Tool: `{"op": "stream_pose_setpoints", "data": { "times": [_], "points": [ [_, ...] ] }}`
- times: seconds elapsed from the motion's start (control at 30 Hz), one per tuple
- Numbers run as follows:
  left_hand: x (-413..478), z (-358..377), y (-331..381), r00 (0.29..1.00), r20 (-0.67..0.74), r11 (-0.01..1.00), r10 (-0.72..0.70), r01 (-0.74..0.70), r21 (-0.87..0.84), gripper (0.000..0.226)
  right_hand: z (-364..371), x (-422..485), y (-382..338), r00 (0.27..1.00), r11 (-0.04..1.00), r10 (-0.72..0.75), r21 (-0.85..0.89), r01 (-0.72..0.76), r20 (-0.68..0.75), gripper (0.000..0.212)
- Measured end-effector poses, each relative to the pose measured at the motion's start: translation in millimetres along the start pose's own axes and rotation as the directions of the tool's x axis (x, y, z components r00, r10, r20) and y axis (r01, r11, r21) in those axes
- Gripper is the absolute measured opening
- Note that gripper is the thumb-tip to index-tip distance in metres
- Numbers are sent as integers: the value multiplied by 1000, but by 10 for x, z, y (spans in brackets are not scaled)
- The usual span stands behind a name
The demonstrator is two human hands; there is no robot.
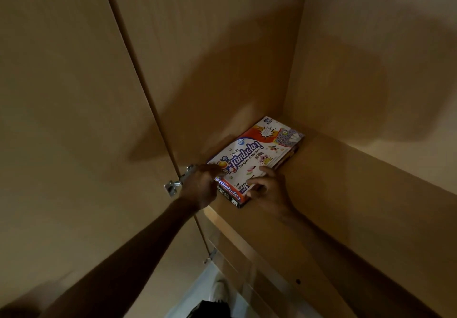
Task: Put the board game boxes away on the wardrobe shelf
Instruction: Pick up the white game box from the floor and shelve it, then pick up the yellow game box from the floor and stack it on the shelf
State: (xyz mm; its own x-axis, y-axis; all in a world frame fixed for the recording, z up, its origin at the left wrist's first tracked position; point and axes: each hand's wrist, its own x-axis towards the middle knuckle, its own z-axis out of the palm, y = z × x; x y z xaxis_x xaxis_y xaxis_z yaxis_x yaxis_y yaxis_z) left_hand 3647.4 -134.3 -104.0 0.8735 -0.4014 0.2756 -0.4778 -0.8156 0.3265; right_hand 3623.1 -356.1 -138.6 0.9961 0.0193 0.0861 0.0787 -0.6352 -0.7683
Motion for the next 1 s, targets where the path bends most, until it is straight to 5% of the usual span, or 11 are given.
{"op": "stream_pose_setpoints", "data": {
  "times": [0.23,0.33,0.47,0.6,1.0],
  "points": [
    [-192,-6,114,993,49,984,-104,110,-143,40,34,-97,-25,1000,998,-9,55,11,-25,32],
    [-521,12,235,956,32,935,-291,291,-204,43,60,-336,-117,996,986,-51,152,62,-71,26],
    [-1158,154,342,821,56,673,-567,502,-542,35,152,-806,-229,996,961,-62,267,77,-67,28],
    [-1913,178,469,676,76,470,-733,584,-662,31,408,-1241,-381,998,944,-30,329,8,62,22],
    [-4225,-176,781,336,-18,229,-942,601,-765,23,1466,-2657,-1115,856,961,-206,264,85,475,31]
  ]
}}
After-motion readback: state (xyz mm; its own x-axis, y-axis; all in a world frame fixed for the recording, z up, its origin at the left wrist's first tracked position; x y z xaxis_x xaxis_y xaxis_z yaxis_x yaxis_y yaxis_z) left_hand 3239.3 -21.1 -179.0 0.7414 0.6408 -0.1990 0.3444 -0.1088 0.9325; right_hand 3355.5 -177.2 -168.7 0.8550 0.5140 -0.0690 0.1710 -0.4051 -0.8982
